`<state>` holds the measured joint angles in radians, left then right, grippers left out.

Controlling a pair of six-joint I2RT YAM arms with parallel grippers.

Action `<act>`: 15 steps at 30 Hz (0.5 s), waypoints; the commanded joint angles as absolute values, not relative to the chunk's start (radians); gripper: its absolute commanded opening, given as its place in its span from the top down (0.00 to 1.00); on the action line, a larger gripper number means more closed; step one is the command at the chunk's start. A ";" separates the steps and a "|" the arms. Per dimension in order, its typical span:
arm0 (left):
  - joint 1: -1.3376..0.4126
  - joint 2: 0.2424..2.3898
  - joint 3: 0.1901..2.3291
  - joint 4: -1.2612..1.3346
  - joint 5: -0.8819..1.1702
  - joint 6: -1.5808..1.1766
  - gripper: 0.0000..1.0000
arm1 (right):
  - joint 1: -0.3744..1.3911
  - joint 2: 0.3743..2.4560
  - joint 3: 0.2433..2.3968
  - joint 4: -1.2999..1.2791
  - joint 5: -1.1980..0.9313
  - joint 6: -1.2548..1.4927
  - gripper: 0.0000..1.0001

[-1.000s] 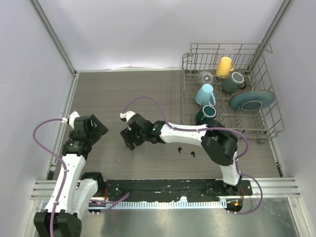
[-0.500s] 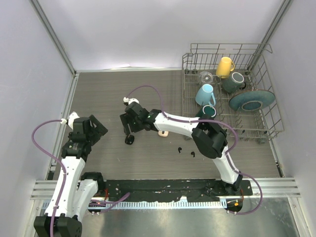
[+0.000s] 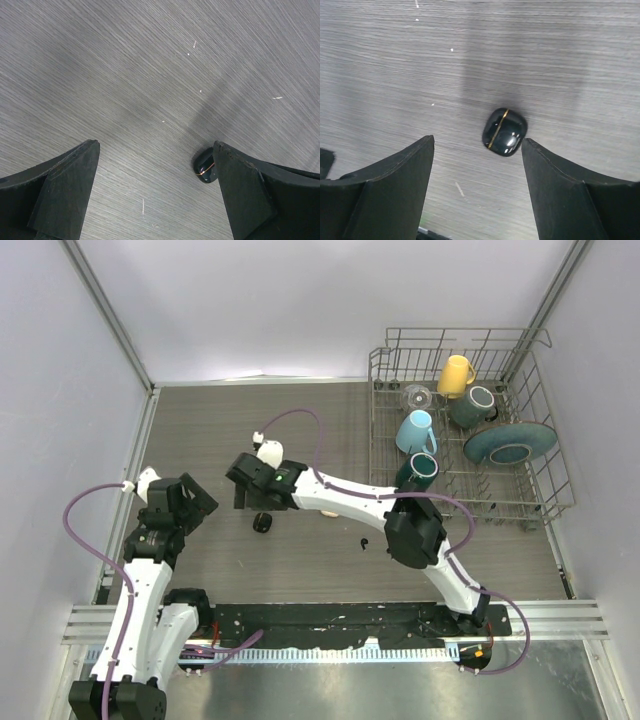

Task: Insert the wireless bluetooth earbuds into the charging case
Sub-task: Adjust the charging case at the center of the board.

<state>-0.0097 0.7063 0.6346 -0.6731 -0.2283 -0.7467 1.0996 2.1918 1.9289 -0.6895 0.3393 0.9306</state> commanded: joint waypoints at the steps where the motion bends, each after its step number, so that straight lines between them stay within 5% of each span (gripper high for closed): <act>1: -0.005 0.692 0.655 -0.667 -0.244 -0.746 0.00 | 1.111 2.241 2.055 -0.856 0.431 1.095 0.25; 15: -0.005 0.680 0.647 -0.672 -0.265 -0.745 0.00 | 1.109 2.312 2.062 -0.905 0.399 1.210 0.30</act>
